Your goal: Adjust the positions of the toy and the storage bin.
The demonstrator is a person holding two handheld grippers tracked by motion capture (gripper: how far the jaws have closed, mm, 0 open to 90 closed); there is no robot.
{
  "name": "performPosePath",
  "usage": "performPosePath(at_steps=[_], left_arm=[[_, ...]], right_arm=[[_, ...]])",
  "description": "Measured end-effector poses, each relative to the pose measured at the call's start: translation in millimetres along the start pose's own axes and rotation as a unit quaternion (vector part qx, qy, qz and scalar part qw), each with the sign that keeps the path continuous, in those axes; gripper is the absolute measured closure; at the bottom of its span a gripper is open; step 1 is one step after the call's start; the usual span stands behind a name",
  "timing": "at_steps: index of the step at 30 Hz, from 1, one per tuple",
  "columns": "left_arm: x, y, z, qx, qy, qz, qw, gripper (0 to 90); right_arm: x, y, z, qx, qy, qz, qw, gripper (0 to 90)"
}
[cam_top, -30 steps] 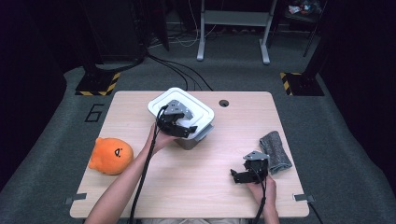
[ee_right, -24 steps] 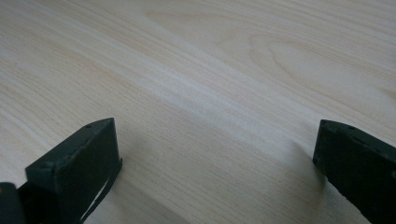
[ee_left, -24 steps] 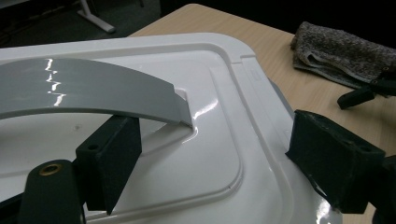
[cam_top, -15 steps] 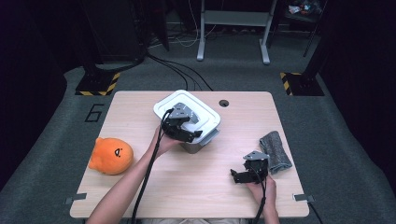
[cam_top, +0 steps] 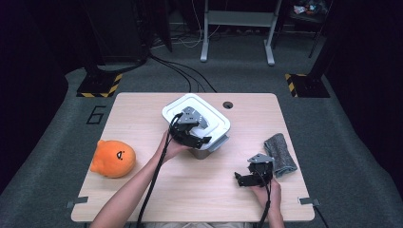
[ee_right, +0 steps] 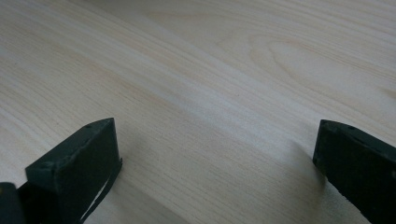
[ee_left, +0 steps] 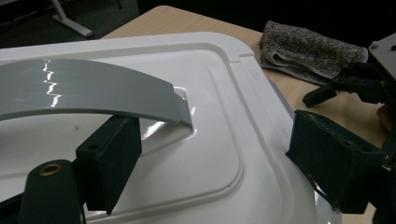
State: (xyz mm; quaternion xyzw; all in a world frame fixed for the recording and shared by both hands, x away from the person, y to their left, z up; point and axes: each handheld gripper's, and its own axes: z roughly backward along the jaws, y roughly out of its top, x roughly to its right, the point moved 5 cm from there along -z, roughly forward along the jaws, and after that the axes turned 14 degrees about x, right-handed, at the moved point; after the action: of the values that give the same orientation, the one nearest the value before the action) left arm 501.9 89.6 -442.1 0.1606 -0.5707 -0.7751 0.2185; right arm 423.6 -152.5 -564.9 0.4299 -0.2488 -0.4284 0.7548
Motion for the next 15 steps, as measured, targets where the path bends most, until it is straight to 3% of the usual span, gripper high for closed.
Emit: performPosePath(at_steps=[15], left_arm=[[21.5,2.5,-9.0,0.005,-0.027,-0.008,0.9996,16.9]], right_arm=[[0.0,0.0,0.0,0.0,0.0,0.0,1.0,0.0]])
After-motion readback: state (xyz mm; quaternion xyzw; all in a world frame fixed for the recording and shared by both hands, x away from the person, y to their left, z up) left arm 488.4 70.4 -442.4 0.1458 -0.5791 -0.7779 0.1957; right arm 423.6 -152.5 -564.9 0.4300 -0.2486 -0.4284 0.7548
